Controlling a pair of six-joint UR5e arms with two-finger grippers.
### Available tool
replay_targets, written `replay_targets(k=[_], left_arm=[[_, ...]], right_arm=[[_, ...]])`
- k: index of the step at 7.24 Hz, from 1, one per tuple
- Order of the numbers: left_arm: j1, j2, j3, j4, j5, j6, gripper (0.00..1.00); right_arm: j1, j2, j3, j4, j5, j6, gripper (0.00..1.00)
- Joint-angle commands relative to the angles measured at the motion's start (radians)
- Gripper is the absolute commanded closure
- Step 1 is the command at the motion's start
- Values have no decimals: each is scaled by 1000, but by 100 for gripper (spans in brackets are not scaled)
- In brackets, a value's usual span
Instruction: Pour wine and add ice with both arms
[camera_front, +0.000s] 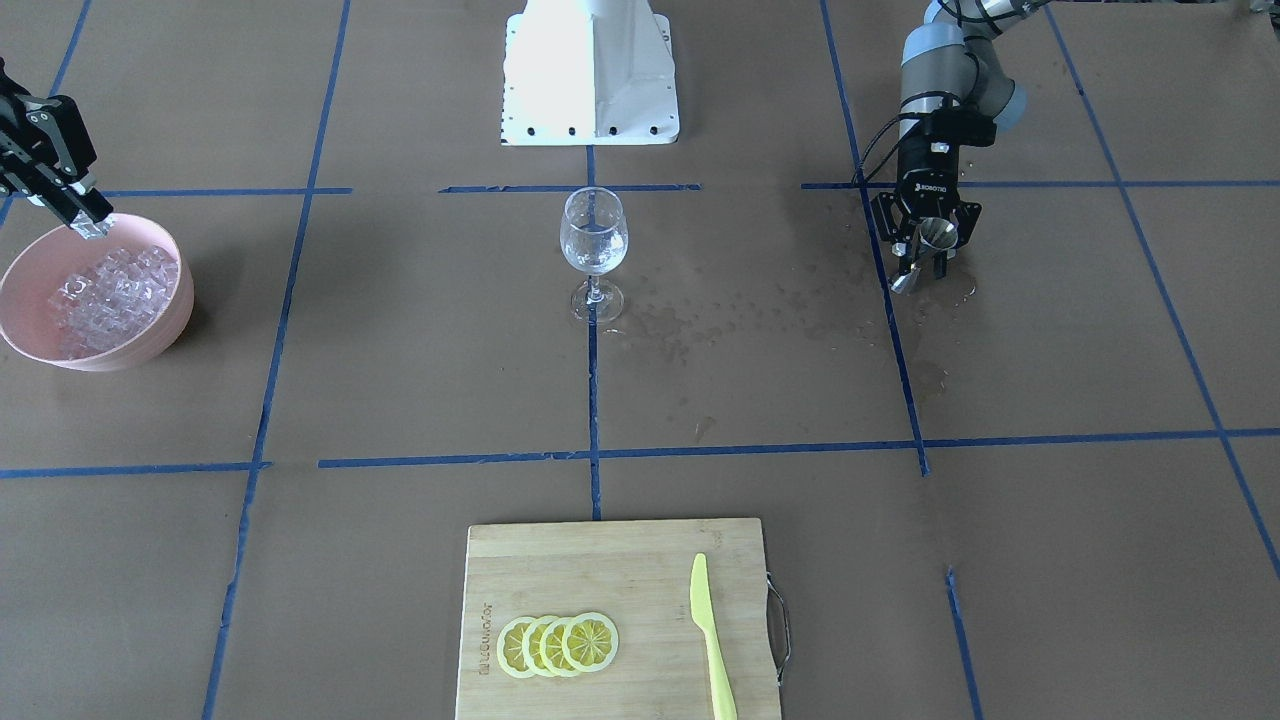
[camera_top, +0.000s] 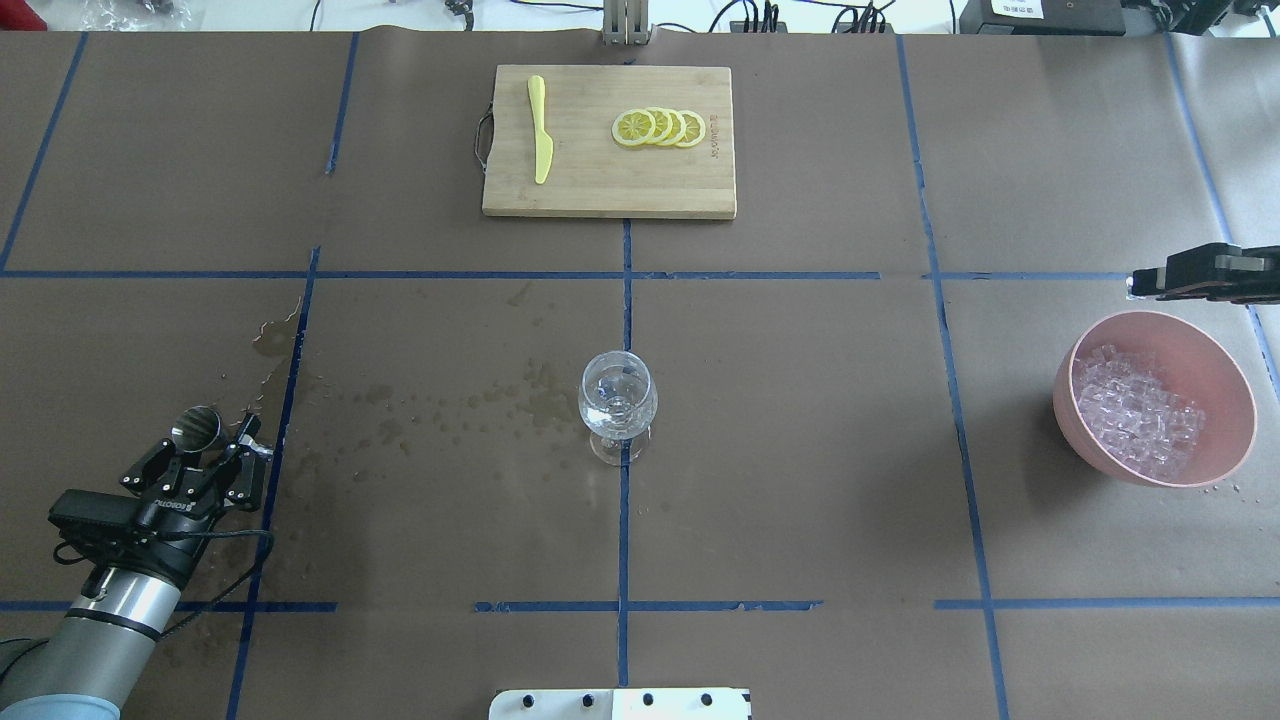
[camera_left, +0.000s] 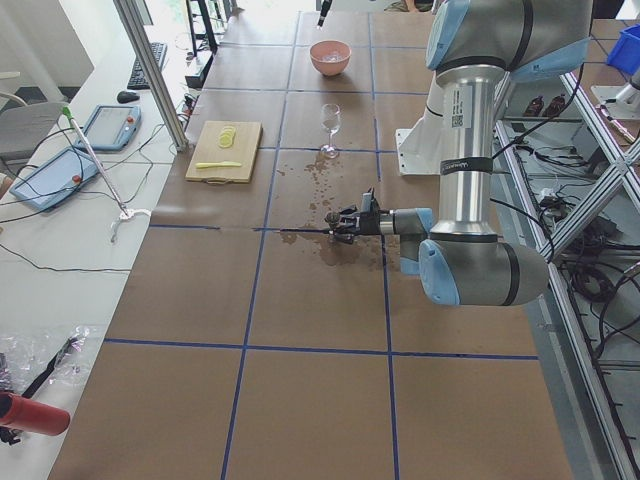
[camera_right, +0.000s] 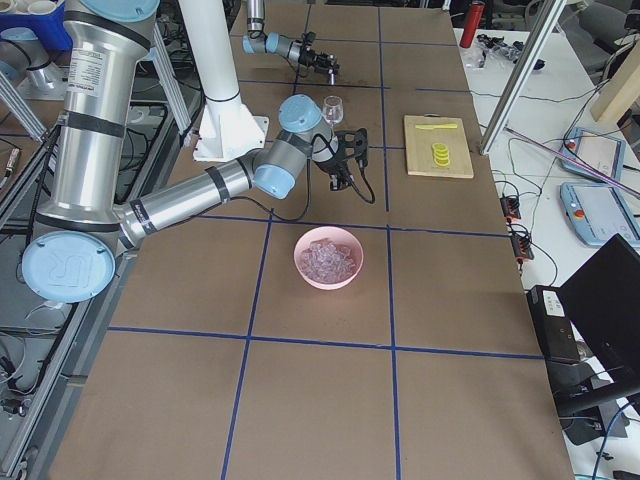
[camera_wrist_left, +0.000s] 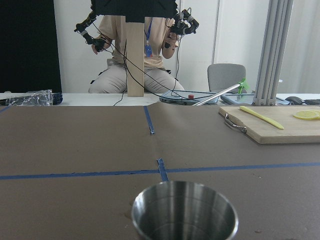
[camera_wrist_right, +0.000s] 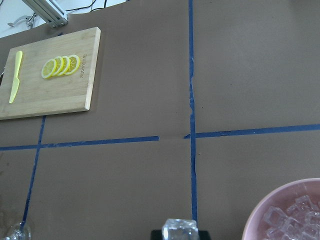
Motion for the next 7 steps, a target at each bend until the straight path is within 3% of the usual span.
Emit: replay_targets(k=[1, 4, 7], left_arm=[[-2, 2, -10, -3, -9, 5, 0], [-5, 21, -55, -3, -120, 11, 0], [-5, 135, -136, 2, -245, 28, 0]], right_arm=[[0, 60, -2, 0, 42, 61, 100], [-2, 141, -4, -6, 59, 134, 100], [-6, 196, -10, -12, 68, 192, 100]])
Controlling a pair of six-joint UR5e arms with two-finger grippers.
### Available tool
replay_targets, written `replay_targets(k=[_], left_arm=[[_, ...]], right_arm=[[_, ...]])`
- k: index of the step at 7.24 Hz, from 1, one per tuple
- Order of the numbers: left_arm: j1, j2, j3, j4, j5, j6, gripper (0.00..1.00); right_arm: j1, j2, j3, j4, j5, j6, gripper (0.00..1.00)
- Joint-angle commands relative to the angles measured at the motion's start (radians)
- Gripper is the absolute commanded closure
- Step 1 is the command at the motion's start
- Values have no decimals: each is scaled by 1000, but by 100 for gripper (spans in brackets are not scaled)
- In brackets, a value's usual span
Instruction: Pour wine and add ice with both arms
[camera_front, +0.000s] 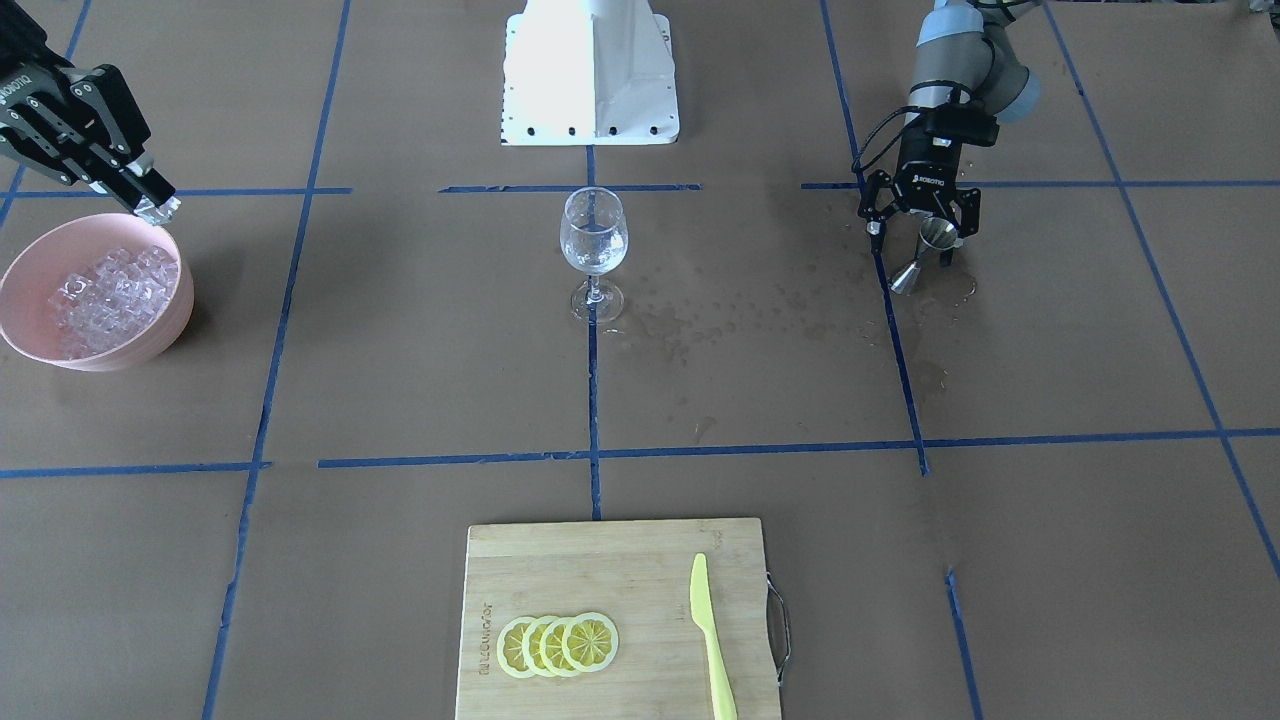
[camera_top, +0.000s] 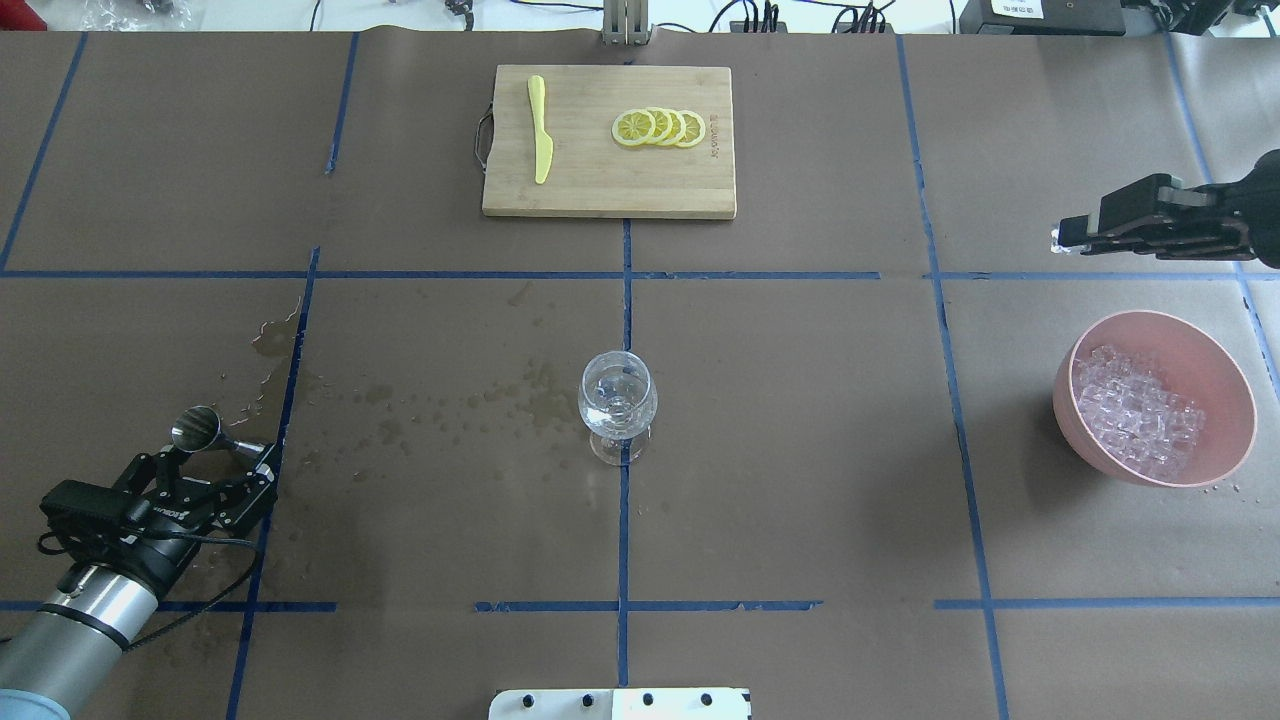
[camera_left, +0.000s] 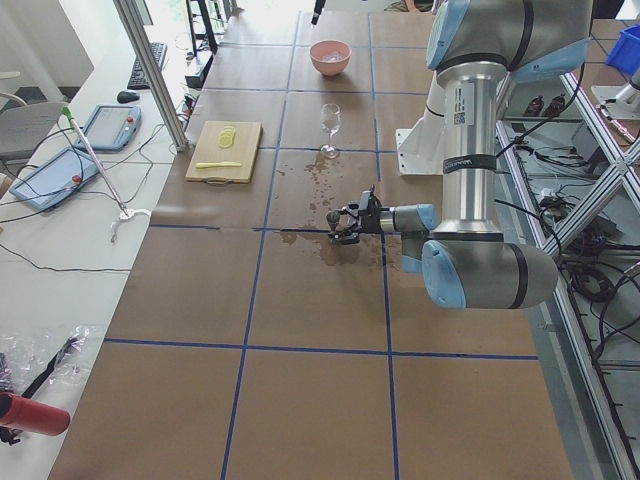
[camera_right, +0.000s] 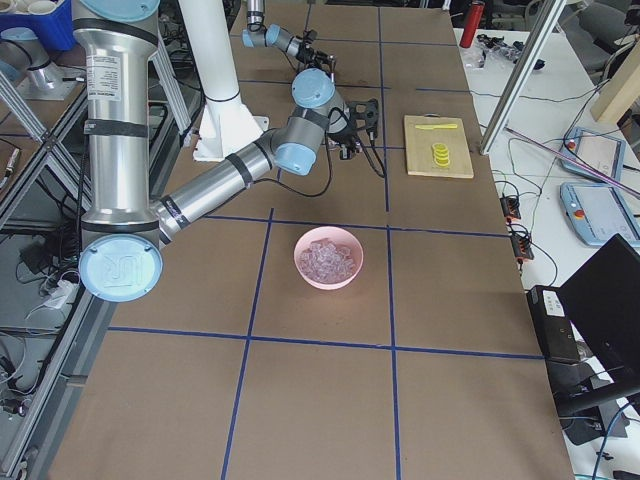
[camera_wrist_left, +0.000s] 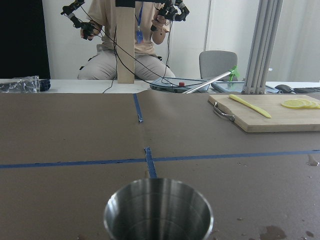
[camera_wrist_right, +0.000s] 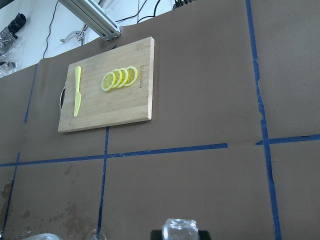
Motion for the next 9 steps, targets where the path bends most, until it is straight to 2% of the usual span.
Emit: replay_targets(k=[1, 3, 5, 6, 8, 9], left_arm=[[0, 92, -96, 24, -133, 6, 0], [-2, 182, -193, 72, -268, 1, 0], [-3, 279, -278, 77, -403, -8, 0], [-11, 323, -362, 113, -513, -10, 0], [-51, 382, -578, 376, -751, -57, 0], [-87, 379, -670, 538, -893, -81, 0]], right_arm=[[-19, 48, -4, -3, 3, 60, 100], [-37, 73, -4, -3, 0, 71, 100], [-129, 161, -15, -5, -12, 177, 100], [-168, 203, -30, -5, -21, 189, 100], [-296, 310, -75, -17, -136, 244, 100], [-347, 378, -76, -97, -174, 255, 100]])
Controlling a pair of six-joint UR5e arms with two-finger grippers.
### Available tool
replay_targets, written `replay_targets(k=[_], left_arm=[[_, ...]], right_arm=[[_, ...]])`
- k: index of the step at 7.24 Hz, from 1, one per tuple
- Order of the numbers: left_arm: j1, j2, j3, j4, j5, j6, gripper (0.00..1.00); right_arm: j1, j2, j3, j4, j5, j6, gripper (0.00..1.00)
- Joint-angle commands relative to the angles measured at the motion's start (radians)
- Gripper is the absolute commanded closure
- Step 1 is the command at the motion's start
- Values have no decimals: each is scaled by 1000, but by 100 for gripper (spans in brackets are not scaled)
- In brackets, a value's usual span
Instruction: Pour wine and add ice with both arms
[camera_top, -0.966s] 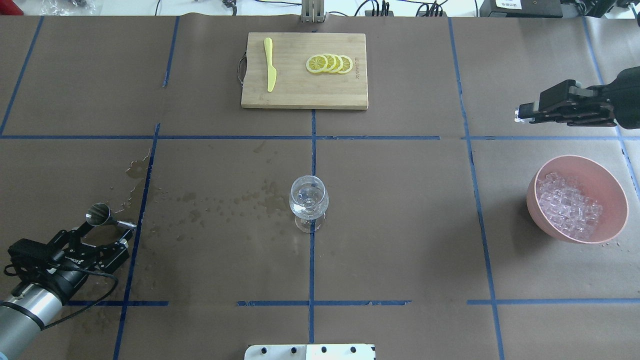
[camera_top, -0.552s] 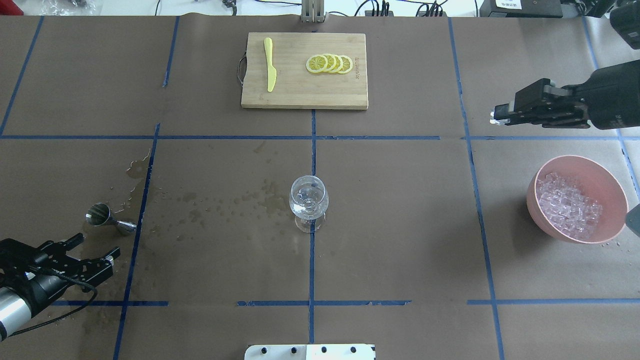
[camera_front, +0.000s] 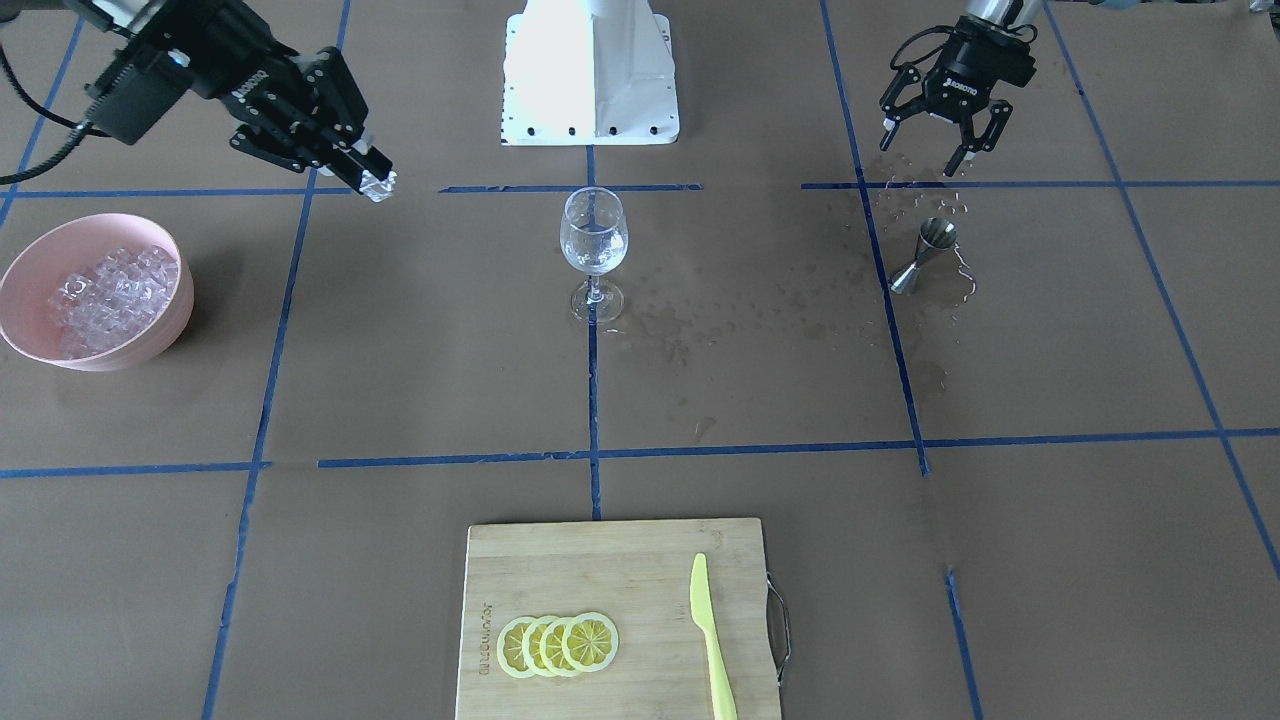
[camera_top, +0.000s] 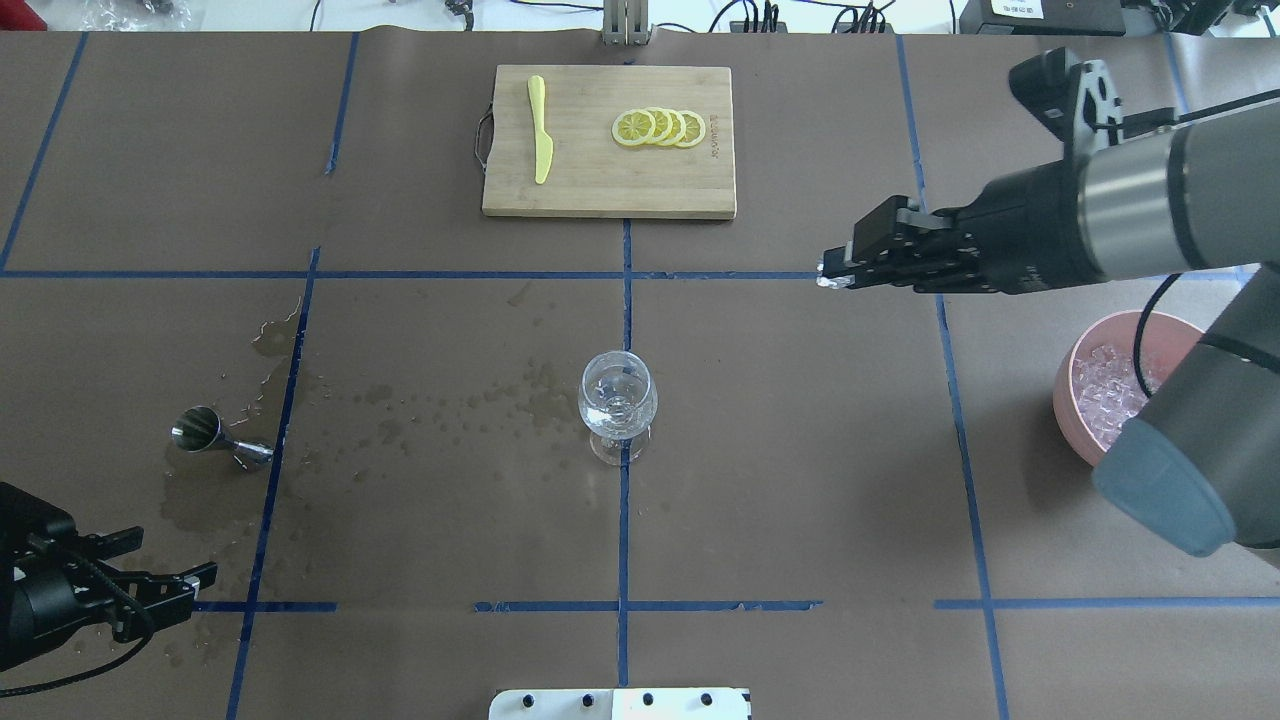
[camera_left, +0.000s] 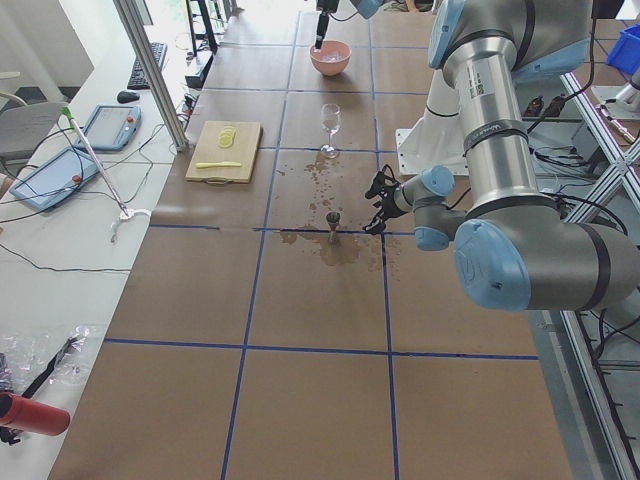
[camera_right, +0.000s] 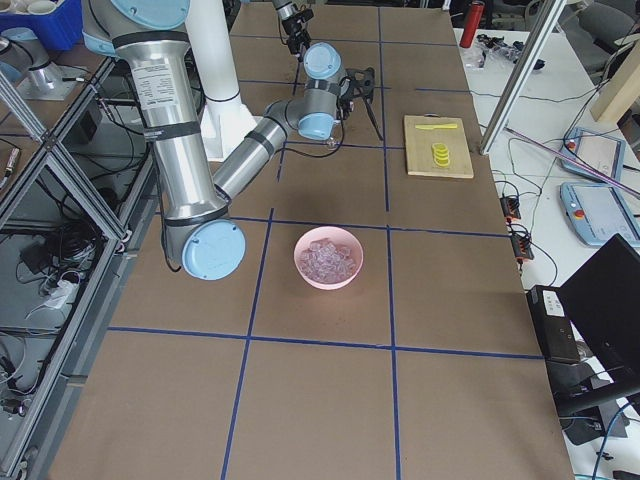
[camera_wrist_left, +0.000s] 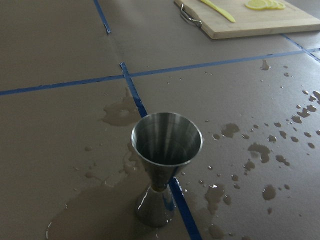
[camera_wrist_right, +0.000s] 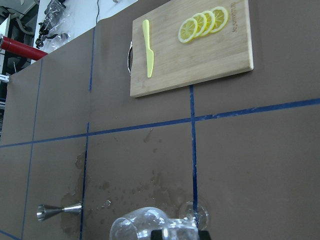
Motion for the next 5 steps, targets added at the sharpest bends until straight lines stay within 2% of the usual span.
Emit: replay_targets(k=[1, 2, 3, 4, 5], left_arm=[[-86, 5, -178, 279, -263, -32, 0], [-94, -1, -188, 287, -279, -31, 0], [-156, -21, -191, 290, -366, -27, 0], [-209, -37, -200, 298, -452, -24, 0], [-253, -56, -234, 385, -545, -9, 0]], right_arm=[[-118, 133, -13, -133, -94, 26, 100], [-181, 153, -20, -146, -161, 26, 100], [-223, 170, -42, -146, -218, 24, 100], [-240, 194, -66, -147, -231, 26, 100], [-257, 199, -79, -147, -238, 26, 100]])
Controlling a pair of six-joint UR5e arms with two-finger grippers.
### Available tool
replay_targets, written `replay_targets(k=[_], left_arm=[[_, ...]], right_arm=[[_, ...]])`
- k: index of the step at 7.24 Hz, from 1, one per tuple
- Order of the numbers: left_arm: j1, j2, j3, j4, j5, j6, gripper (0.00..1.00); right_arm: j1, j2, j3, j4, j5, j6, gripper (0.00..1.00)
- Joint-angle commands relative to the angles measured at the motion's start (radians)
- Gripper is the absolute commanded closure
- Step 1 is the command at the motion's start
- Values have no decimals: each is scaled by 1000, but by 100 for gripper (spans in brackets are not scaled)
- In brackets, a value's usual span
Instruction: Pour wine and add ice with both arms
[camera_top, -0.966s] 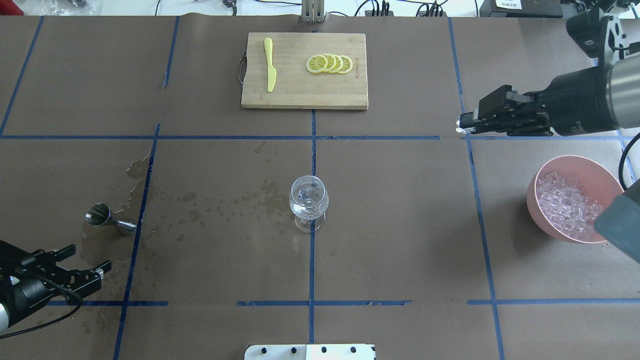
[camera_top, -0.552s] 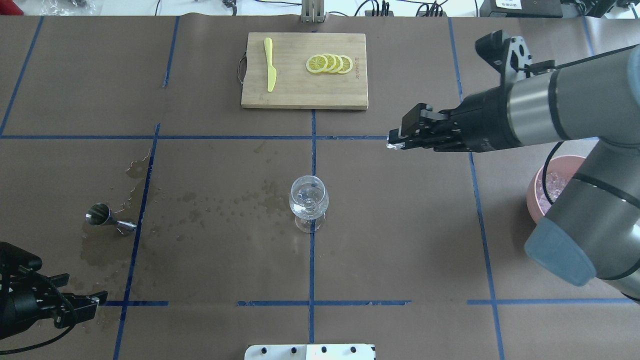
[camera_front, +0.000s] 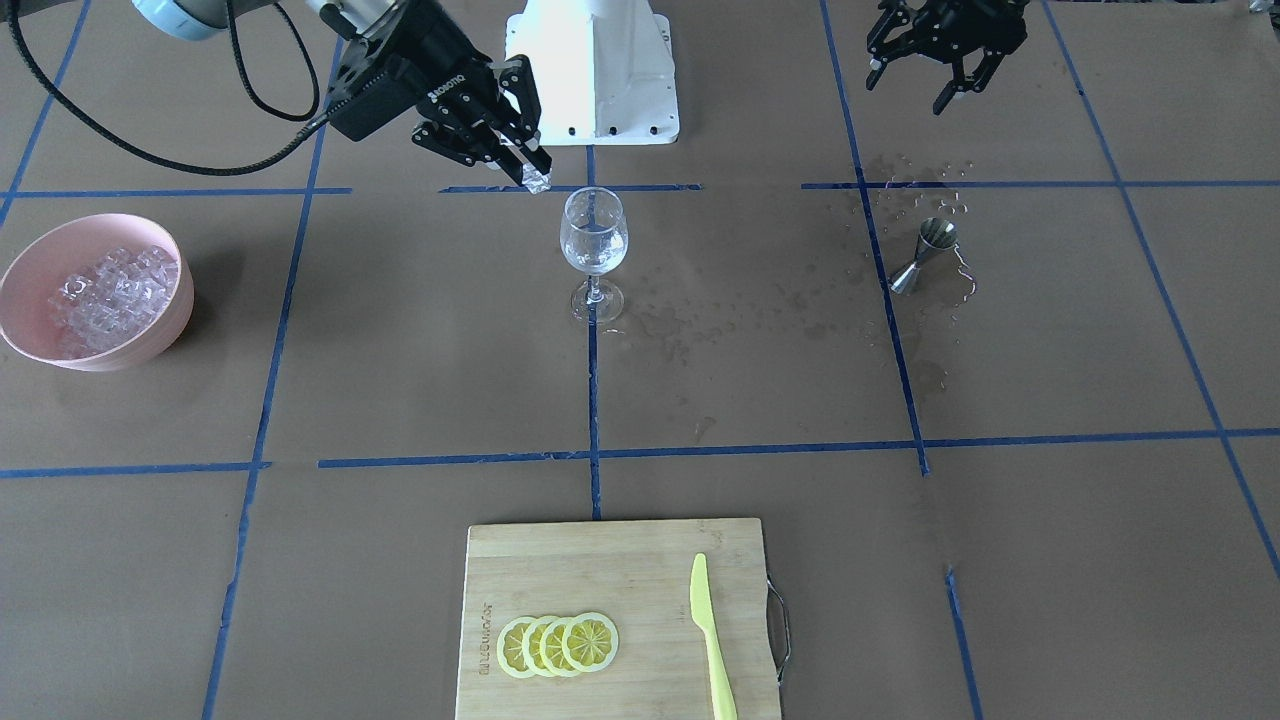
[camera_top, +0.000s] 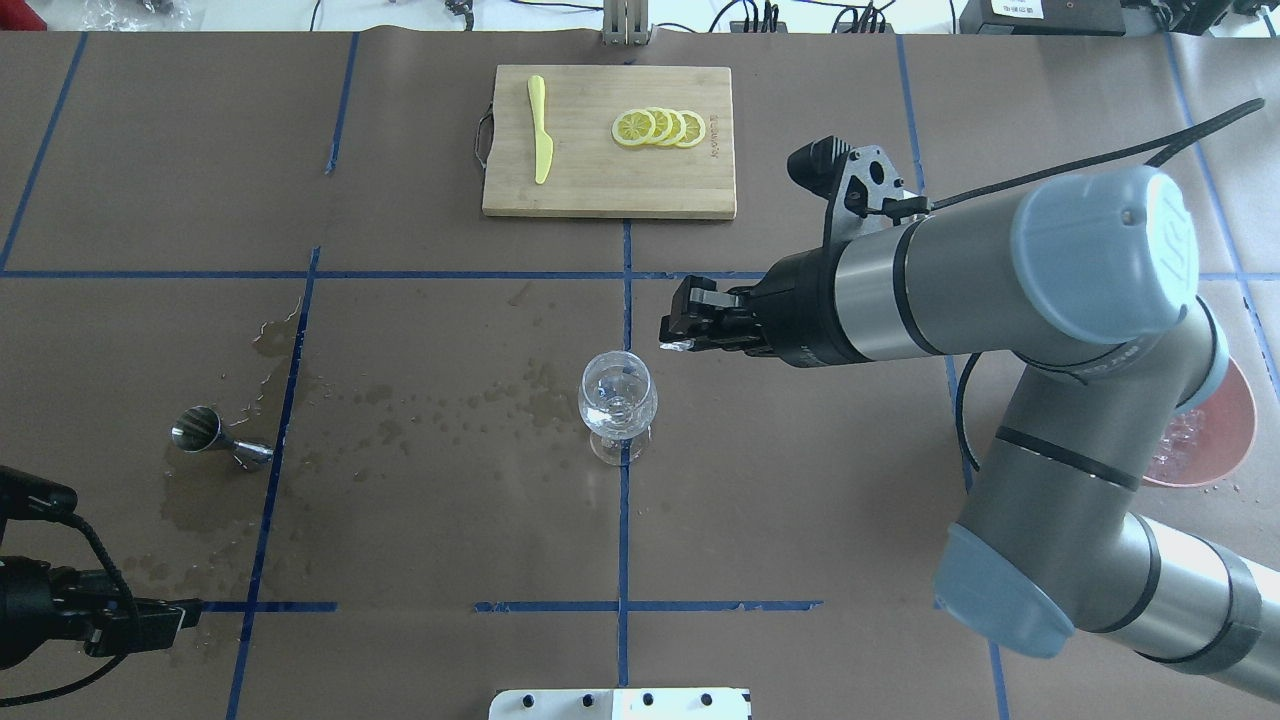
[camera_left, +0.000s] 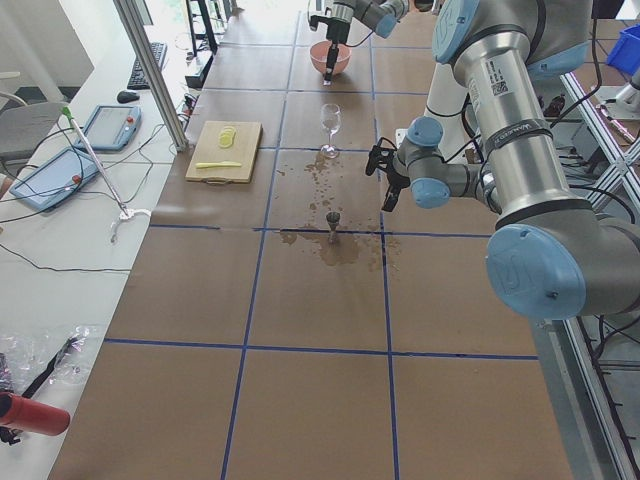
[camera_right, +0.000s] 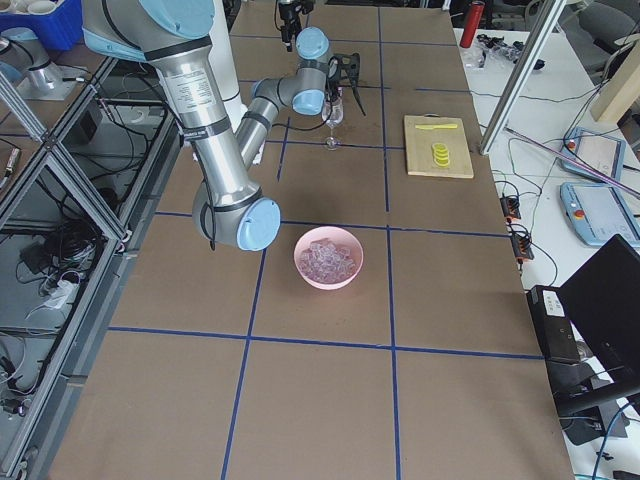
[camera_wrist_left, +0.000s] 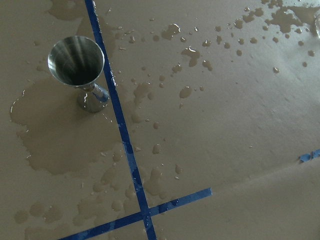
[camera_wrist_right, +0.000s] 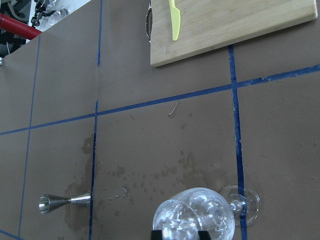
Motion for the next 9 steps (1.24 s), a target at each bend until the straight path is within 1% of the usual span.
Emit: replay_targets(k=[1, 2, 3, 4, 5, 7, 8, 9], left_arm=[[-101, -91, -63, 193, -180, 53, 0], [-179, -156, -92, 323, -186, 135, 0], [-262, -223, -95, 409, -190, 209, 0], [-339, -271, -92, 488, -240, 290, 0], [-399, -294, -92, 531, -253, 361, 0], [-479, -302, -85, 548, -255, 464, 0], [-534, -305, -85, 588, -256, 529, 0], [-603, -342, -77, 653, -268, 623, 0]], right_arm=[[-54, 15, -22, -2, -55, 0, 100], [-74, 29, -37, -2, -78, 0, 100], [-82, 46, -60, -4, -80, 0, 100], [-86, 46, -65, -4, -83, 0, 100], [-86, 46, -68, -2, -83, 0, 100], [-86, 64, -79, -4, -84, 4, 100], [-86, 78, -83, -11, -84, 42, 81], [-88, 89, -86, -11, -84, 75, 64]])
